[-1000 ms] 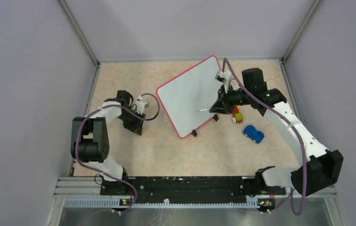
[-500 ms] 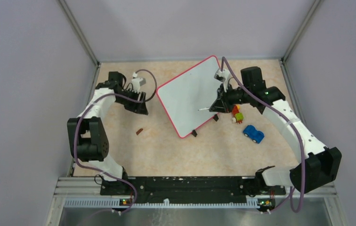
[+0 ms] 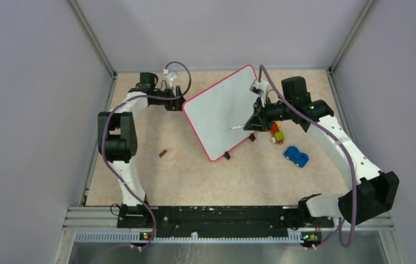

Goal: Write a sentence on the whiteboard
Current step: Move the whiteboard to the center of the board.

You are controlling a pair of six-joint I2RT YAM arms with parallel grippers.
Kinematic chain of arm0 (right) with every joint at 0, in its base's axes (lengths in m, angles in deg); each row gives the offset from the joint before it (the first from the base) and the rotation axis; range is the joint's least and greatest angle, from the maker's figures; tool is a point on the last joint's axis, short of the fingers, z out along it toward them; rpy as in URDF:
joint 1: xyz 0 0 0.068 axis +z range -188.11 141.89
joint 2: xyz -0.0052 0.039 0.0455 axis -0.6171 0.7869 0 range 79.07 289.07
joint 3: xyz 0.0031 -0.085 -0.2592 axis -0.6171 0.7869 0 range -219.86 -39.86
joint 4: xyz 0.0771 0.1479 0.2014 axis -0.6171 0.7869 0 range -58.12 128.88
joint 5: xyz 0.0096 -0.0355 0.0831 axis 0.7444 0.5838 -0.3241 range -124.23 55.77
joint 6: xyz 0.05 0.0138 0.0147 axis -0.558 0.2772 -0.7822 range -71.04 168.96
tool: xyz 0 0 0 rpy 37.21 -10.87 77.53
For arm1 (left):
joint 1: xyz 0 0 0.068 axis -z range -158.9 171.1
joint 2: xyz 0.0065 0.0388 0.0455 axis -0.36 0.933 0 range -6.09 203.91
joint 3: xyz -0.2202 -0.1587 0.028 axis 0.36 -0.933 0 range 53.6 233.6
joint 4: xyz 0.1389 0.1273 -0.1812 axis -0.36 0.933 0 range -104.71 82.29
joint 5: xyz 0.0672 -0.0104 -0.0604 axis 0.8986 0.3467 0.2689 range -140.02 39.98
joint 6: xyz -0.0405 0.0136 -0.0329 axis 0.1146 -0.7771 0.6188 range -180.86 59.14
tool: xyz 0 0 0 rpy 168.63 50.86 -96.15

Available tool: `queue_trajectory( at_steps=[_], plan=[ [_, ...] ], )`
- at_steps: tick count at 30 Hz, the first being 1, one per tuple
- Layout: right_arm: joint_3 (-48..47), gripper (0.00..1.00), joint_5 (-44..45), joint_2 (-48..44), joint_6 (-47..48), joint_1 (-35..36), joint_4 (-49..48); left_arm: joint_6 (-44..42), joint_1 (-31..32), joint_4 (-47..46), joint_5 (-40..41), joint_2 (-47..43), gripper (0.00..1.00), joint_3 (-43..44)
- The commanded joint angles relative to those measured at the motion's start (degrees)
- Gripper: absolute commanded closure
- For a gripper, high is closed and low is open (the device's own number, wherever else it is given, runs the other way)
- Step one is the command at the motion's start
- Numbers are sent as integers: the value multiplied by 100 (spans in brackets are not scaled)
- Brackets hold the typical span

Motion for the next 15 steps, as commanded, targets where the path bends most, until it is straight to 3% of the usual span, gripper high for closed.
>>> queue_trajectory(
  at_steps=[1,7,15],
  plan=[
    [-241,100,-242,-271,203,52,110,815,437,-1004,-539,608,27,410],
    [-194,100,-324,-391,375,49,348,842,931,-1152,-457,1432,22,954],
    [-199,100,-208,-462,502,49,537,663,1411,-1041,-661,2133,23,1390]
  ],
)
